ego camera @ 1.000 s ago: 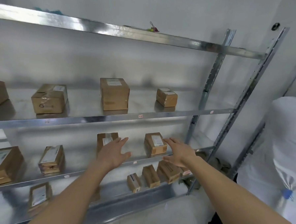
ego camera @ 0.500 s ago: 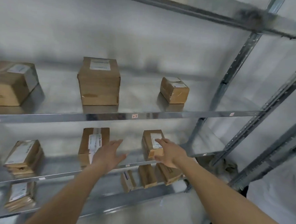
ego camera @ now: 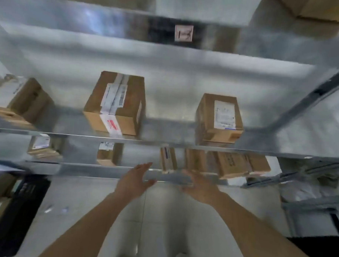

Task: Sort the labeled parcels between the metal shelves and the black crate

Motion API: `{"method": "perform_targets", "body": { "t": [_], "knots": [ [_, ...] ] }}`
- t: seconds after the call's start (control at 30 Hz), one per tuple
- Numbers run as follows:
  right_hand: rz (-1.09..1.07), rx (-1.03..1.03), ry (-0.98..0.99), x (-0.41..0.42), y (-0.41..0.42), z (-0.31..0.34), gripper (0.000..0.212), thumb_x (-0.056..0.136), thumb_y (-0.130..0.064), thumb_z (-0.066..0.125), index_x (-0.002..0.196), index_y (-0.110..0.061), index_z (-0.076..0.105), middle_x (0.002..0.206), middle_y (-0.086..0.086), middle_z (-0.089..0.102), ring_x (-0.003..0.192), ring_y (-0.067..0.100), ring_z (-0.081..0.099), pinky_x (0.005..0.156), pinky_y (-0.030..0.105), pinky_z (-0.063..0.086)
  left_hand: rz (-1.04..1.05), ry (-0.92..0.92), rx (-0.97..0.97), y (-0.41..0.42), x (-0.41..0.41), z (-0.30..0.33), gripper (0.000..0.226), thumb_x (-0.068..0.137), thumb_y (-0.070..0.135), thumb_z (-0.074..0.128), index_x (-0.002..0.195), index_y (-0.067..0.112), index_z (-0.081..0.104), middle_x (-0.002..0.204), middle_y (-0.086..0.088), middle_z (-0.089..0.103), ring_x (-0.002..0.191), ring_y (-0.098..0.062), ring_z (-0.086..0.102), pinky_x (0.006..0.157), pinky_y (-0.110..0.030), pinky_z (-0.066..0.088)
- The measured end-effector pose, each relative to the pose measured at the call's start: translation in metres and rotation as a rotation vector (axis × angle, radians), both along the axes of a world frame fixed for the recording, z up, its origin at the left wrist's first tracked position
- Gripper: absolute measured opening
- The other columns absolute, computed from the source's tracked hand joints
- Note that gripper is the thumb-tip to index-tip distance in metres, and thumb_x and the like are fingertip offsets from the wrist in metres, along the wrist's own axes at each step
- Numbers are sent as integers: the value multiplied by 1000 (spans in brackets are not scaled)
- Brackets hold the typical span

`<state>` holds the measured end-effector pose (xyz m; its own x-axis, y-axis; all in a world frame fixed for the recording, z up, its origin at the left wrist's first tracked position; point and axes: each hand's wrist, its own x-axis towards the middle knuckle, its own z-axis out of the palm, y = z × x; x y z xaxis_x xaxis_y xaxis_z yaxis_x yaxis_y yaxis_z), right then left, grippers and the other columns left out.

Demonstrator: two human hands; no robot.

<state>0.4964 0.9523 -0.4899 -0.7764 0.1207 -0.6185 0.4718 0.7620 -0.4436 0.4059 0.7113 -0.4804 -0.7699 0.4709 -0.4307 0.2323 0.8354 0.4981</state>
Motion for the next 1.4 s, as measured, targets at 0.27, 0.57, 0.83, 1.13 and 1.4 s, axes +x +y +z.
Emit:
{"method": "perform_targets", "body": {
  "t": [0.27, 0.57, 0.83, 1.13, 1.4],
  "knots": [
    [-44, -124, 12, -44, 25, -162, 77, 94, -45, 70, 158, -39, 28, 155, -9, 37, 140, 21, 43, 106, 40, 48, 57, -65, -1, 42, -32, -171, 79, 88, 52, 66, 154, 44, 22, 159, 8, 32, 138, -21, 41, 107, -40, 41],
    [-154, -96, 196, -102, 46, -286, 74, 97, -38, 68, 159, -39, 26, 161, -4, 36, 146, 22, 37, 119, 47, 35, 80, -6, 76, 98, -72, -295, 79, 91, 45, 66, 154, 45, 18, 158, 9, 32, 138, -21, 43, 104, -45, 43],
    [-256, -332, 195, -120, 50, -328, 81, 97, -22, 70, 158, -45, 21, 160, -3, 38, 144, 20, 42, 119, 48, 38, 104, -17, 131, 110, -89, -333, 80, 91, 32, 69, 154, 42, 21, 151, 1, 45, 128, -23, 51, 100, -42, 47],
    [-364, -393, 199, -127, 41, -311, 104, 84, -4, 82, 160, -33, 18, 109, -22, 56, 110, 10, 58, 100, 34, 52, 419, -342, 489, 118, -86, -327, 104, 81, 0, 76, 155, 41, 16, 133, 12, 51, 106, -12, 63, 77, -25, 56],
    [-508, -442, 210, -125, 40, -279, 78, 86, 1, 77, 152, -23, 42, 127, 3, 62, 113, 16, 59, 92, 30, 52, 497, -415, 544, 123, -87, -288, 78, 88, -9, 59, 153, 29, 35, 142, 1, 47, 123, -18, 54, 71, -18, 48]
  ]
}}
